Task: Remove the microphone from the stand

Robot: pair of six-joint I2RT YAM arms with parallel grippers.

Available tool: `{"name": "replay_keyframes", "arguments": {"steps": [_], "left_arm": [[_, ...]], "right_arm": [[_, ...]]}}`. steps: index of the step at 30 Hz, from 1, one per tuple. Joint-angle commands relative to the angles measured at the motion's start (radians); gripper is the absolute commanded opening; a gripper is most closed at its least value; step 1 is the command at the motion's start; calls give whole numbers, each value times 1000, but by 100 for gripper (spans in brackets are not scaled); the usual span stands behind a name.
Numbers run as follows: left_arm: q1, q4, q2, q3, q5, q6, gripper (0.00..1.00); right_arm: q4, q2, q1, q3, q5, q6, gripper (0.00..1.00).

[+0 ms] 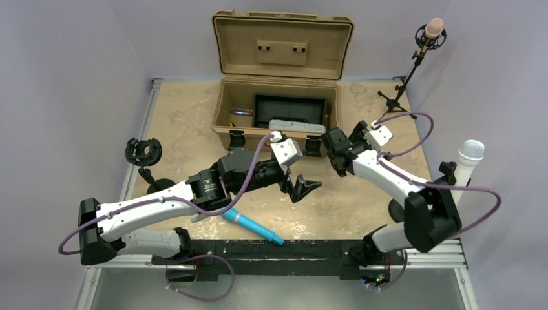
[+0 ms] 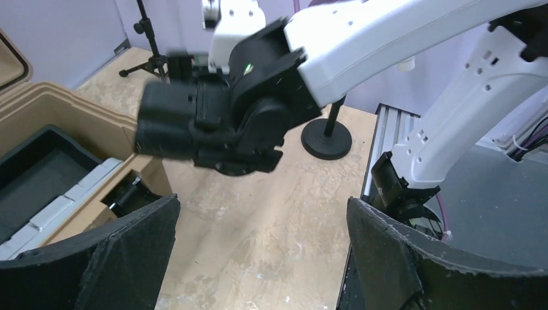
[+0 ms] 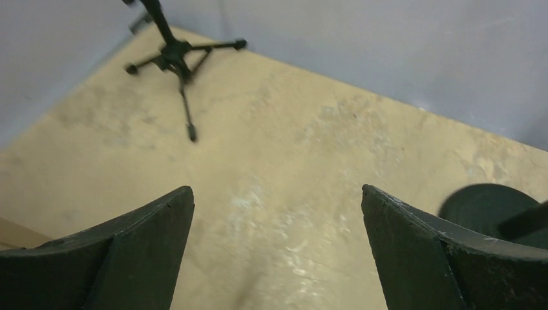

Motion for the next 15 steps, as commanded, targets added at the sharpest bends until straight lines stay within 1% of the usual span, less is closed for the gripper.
{"name": "replay_keyframes", "arguments": {"steps": [1, 3, 5, 8, 15], "left_arm": [[2, -2, -50, 37, -4, 64, 98], [2, 1, -63, 20, -5, 64, 98], [2, 10, -78, 3, -3, 64, 99], [3, 23, -94, -16, -3, 70, 99], [3, 21, -103, -20, 5, 77, 99]], "right_arm": [[-367, 37, 5, -24, 3, 487, 99], [-362, -46, -13, -54, -17, 516, 98], [-362, -139, -32, -83, -29, 526, 94], [-363, -215, -59, -99, -32, 506, 92], [-361, -335, -56, -91, -34, 452, 99]]}}
